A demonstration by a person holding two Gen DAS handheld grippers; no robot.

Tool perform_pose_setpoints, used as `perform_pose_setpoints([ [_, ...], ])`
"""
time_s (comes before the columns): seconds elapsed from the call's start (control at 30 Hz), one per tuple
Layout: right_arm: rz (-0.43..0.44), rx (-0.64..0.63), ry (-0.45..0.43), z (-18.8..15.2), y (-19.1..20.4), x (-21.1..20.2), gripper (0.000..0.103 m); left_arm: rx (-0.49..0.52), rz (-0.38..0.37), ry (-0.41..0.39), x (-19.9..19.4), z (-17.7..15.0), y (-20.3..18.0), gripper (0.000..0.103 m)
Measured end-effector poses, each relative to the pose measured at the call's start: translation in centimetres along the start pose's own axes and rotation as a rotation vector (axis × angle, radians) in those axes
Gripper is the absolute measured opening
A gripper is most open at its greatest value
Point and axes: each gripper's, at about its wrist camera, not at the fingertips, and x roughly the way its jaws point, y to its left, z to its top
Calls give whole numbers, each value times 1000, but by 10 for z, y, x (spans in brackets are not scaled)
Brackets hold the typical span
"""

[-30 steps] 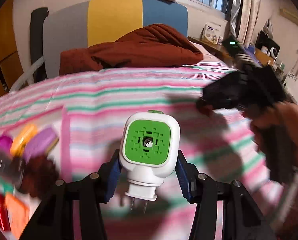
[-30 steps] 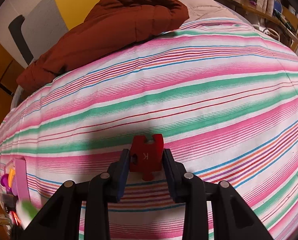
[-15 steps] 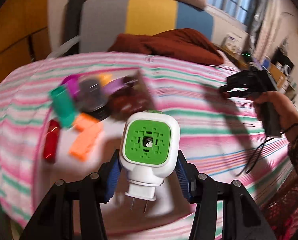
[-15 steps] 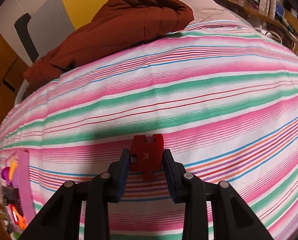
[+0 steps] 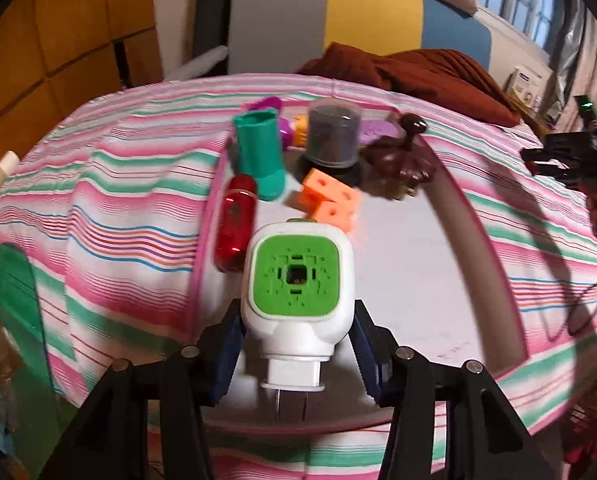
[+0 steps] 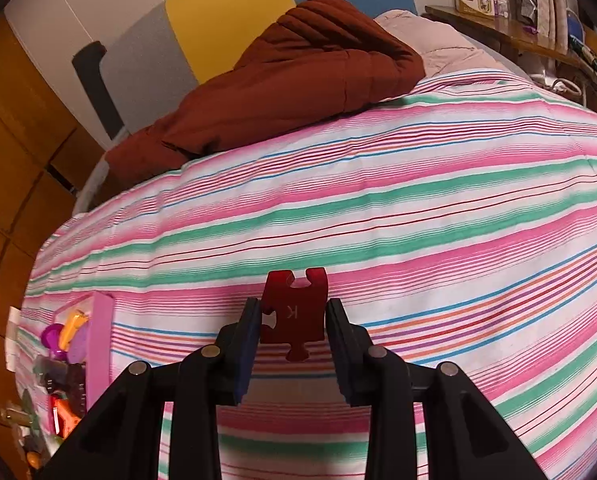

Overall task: Organize rigid objects
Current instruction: 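Carry the plug adapter into the tray and open the left tool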

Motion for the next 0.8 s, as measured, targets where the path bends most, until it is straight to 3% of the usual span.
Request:
perform_pose_setpoints([
  [0.03,7,-3,-4,-1,1,-4,33,-8,1,-12,-1,0,1,59],
  [0.1,23,-20,-14,-3,6,-5,33,-18,4,-40,-7,1,3,75],
  [0.3,134,-88,-34,-13,32,-12,33,3,46,-160,-36,-4,-1,93],
  [0.6,408,-211,-2,-63,91,-26,33,12,56,-188,-49,-9,-4,102],
  [0.8,422,-350,17,-98,129,-37,33,-40,39,-172,-49,-11,4,103],
])
